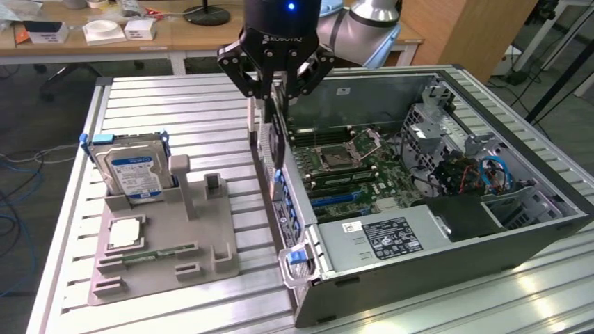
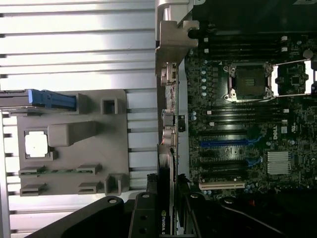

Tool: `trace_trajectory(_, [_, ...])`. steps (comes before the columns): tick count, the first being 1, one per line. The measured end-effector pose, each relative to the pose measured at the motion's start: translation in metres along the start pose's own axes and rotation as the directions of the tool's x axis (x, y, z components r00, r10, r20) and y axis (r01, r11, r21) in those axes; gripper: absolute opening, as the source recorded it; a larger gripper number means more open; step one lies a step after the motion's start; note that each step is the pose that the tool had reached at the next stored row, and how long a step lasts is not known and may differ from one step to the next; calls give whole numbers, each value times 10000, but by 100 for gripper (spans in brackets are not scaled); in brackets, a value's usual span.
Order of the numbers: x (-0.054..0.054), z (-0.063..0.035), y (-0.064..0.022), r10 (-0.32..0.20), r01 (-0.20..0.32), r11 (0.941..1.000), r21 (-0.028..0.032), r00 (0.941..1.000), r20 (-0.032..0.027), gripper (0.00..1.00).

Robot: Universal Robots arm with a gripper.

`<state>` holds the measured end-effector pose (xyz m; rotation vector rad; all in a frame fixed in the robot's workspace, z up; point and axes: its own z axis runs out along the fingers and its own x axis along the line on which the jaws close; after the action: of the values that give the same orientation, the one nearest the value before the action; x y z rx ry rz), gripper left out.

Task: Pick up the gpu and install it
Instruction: 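Pick up the gpu and move the gpu toward the slot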

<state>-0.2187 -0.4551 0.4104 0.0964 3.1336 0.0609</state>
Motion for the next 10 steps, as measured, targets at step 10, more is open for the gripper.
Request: trace_trajectory(10, [-70, 1, 6, 2, -2, 10000, -42, 10000, -2, 26])
